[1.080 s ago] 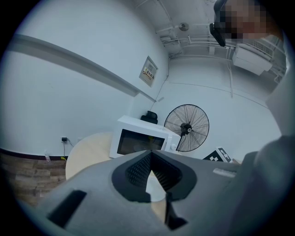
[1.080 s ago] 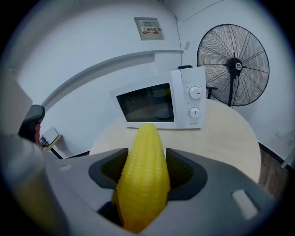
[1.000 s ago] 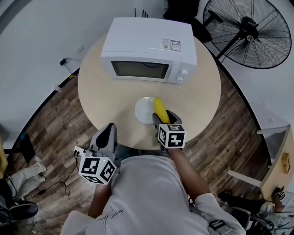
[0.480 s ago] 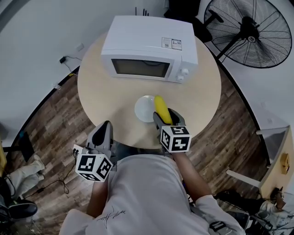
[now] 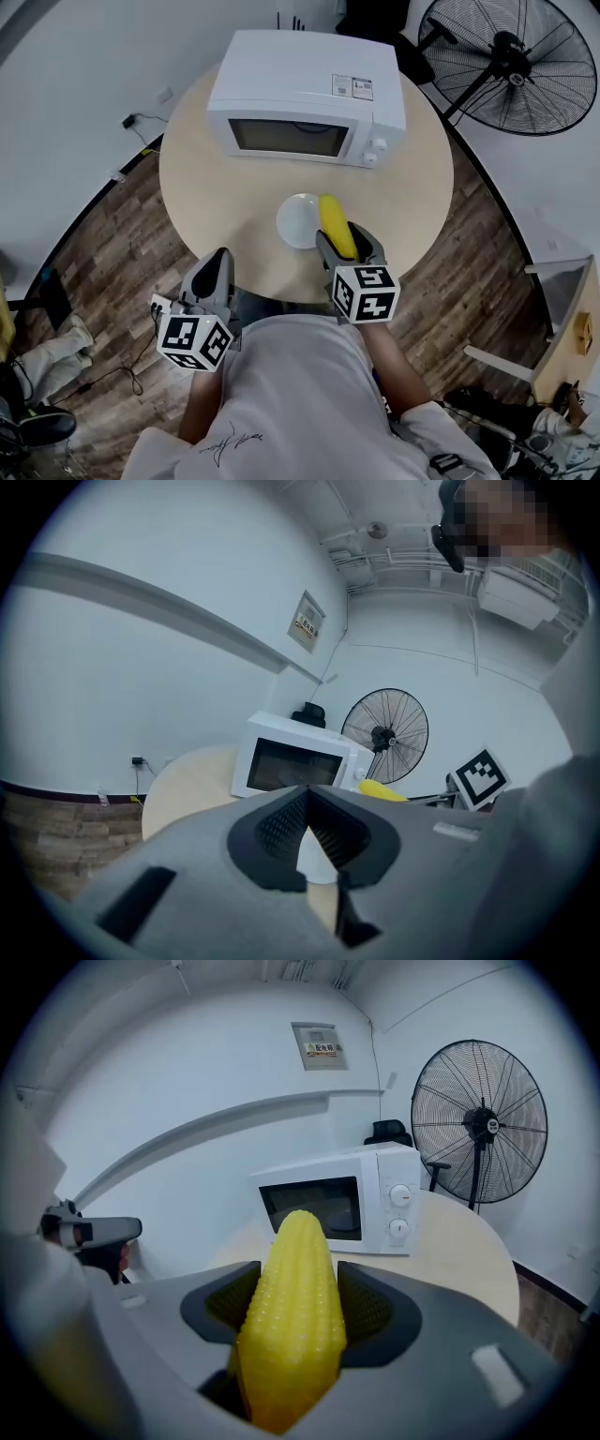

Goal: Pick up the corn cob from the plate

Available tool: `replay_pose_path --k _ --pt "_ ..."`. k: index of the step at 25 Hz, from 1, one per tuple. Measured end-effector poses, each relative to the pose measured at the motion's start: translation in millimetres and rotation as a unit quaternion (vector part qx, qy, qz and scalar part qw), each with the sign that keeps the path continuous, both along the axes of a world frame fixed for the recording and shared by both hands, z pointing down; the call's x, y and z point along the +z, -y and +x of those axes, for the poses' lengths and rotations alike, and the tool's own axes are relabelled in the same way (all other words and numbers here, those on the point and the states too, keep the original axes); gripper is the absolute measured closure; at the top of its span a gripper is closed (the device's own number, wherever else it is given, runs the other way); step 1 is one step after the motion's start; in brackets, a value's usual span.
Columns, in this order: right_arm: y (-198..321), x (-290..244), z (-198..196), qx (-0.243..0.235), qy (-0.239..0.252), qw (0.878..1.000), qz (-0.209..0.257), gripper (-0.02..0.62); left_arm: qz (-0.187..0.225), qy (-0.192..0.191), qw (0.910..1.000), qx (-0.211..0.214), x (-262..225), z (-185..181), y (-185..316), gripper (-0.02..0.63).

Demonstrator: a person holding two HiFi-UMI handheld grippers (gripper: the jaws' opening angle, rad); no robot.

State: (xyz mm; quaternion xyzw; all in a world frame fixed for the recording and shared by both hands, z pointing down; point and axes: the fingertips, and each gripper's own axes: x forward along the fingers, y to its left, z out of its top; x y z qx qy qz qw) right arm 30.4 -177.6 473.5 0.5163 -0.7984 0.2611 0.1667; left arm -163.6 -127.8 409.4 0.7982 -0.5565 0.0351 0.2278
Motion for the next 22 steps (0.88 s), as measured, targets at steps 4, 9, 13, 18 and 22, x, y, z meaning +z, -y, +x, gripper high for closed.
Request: replay_pose_path --k 4,9,13,18,22 --pt "-3.0 -9.2 4.6 0.002 -0.001 1.000 0.011 0.325 -0.003 0.003 1.0000 0.005 1.4 1.2 0.3 0.607" --pt "-6.9 -15.0 10.4 0.003 -0.004 1.000 0.019 0.325 -0.004 -0.001 1.0000 0.006 4.2 3.3 2.4 0.607" --pt "-10.3 -19.2 13.6 0.003 0.006 1.000 0.024 0.325 -0.013 0.011 0.9998 0.007 9.3 3.9 -0.1 0.607" --pt "-10.6 -23.4 16.4 -0.001 0.016 1.000 0.027 0.325 -0.006 0.005 1.0000 0.001 6.1 6.2 0.6 0.608" --pt "-12.1 -27.4 14.7 -0.015 0.028 0.999 0.029 0.325 -0.002 0.007 1.0000 0.001 1.6 7.4 0.8 0.609"
